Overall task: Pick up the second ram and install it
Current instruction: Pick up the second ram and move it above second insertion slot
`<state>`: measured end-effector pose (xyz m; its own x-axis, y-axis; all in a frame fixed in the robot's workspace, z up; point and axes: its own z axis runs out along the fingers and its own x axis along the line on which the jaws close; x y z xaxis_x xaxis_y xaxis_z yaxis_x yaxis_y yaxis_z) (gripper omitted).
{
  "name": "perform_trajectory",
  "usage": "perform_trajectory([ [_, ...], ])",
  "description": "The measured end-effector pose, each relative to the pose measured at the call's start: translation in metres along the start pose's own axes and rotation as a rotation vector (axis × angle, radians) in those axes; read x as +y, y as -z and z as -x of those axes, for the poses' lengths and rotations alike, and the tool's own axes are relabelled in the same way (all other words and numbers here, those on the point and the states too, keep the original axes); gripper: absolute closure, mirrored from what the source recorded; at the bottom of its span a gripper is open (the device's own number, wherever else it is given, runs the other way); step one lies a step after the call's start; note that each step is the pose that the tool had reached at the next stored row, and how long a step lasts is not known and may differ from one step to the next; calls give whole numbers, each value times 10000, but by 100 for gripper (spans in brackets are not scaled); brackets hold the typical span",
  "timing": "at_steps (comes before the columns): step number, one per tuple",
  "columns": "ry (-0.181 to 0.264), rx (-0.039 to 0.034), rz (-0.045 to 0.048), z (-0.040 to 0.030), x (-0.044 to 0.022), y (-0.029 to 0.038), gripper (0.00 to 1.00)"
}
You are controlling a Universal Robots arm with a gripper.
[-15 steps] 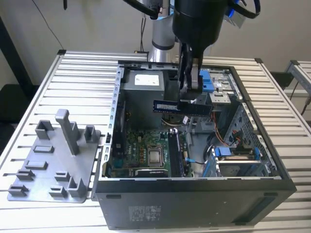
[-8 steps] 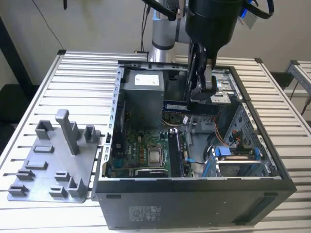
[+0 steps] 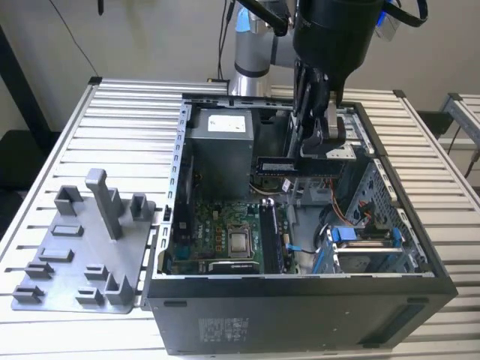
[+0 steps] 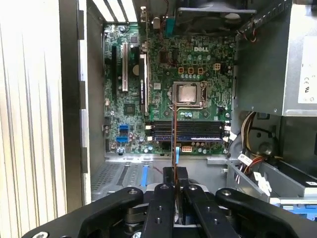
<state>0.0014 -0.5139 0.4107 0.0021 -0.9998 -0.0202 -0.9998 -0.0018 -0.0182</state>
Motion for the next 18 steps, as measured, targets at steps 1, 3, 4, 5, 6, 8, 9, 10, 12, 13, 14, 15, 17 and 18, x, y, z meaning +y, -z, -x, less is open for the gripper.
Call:
perform_trajectory([
  [1,69,-2,2,0,-8,0,86],
  [3,97,-2,2,0,-9,0,86],
  [4,102,-2,2,0,-9,0,86],
  [5,106,-3,2,0,-9,0,86],
  [6,108,-3,2,1,-10,0,86],
  [8,109,-3,2,36,-10,-1,86],
  [9,110,-3,2,62,-11,-2,86],
  [10,109,-5,2,93,-10,-3,86],
  [12,108,-2,2,167,-10,-4,86],
  [13,108,-2,2,208,-10,-5,86],
  [14,108,-2,3,248,-10,-6,86],
  [15,108,-2,2,288,-10,-7,86],
  [17,108,-6,2,364,-10,-9,86],
  [18,109,-10,2,398,-11,-10,86],
])
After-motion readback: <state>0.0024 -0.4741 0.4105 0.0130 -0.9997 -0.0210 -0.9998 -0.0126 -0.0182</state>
